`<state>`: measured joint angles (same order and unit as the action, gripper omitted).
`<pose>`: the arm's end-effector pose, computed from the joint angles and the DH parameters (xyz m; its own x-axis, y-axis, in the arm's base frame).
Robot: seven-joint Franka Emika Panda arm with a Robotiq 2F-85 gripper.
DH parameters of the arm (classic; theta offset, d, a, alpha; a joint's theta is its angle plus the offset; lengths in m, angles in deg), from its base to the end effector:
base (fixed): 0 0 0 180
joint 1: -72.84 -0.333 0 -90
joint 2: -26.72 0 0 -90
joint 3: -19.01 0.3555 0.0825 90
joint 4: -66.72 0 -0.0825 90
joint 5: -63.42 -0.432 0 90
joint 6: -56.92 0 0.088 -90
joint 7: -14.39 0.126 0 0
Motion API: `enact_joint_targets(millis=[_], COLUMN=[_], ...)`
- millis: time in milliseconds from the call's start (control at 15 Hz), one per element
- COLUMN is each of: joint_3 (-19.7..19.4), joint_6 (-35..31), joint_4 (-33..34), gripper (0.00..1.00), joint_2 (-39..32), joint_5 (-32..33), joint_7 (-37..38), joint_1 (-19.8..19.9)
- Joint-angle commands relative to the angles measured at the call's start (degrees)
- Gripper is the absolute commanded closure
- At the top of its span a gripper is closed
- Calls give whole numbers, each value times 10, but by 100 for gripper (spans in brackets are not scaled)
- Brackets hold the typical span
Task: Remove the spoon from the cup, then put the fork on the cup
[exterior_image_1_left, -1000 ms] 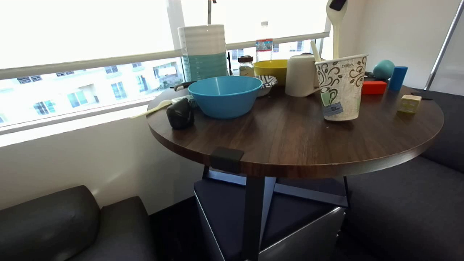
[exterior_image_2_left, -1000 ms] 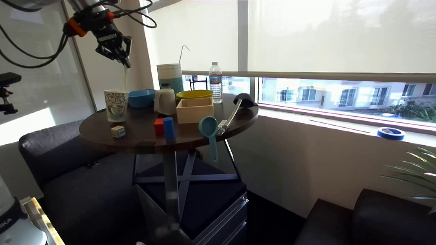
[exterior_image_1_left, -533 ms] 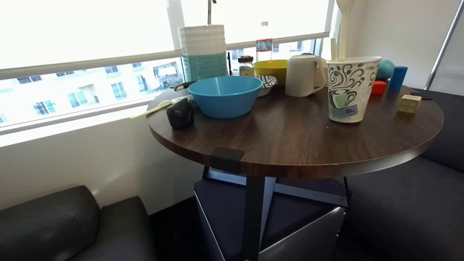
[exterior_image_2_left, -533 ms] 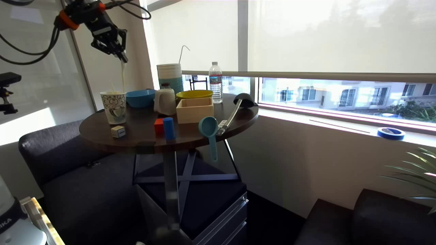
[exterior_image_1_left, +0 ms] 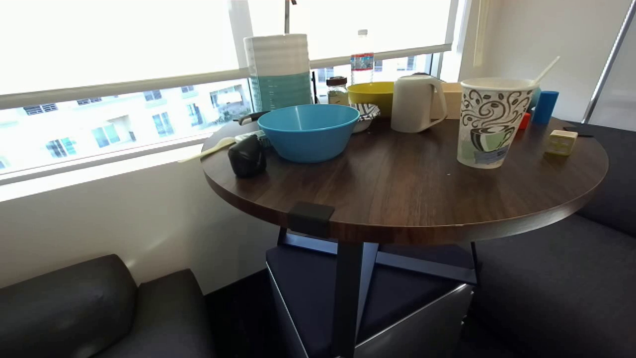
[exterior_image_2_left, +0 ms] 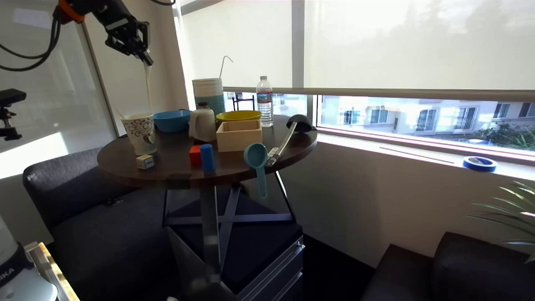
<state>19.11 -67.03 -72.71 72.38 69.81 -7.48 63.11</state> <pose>0.3748 0.0589 0.6301 0.7147 0.5582 0.4214 0.4769 -0.8297 0.2902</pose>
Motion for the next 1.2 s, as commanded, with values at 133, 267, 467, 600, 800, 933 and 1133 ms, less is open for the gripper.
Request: enact_joint_targets(millis=[133, 267, 467, 600, 800, 933, 1133], joint_3=[-14, -24, -46, -59, -76, -86, -87], joint_6=[23, 23, 21, 15, 22, 29, 43], joint_4=[17, 15, 14, 18, 28, 39, 62], gripper=[99, 99, 99, 99, 99, 99, 99], joint_2=[-4, -12, -38, -63, -107, -142, -199], joint_5=[-28, -57, -111, -143, -185, -214, -246], joint_7=[-1, -13, -37, -56, -89, -111, -135], joint_1=[-22, -43, -77, -94, -111, -116, -109])
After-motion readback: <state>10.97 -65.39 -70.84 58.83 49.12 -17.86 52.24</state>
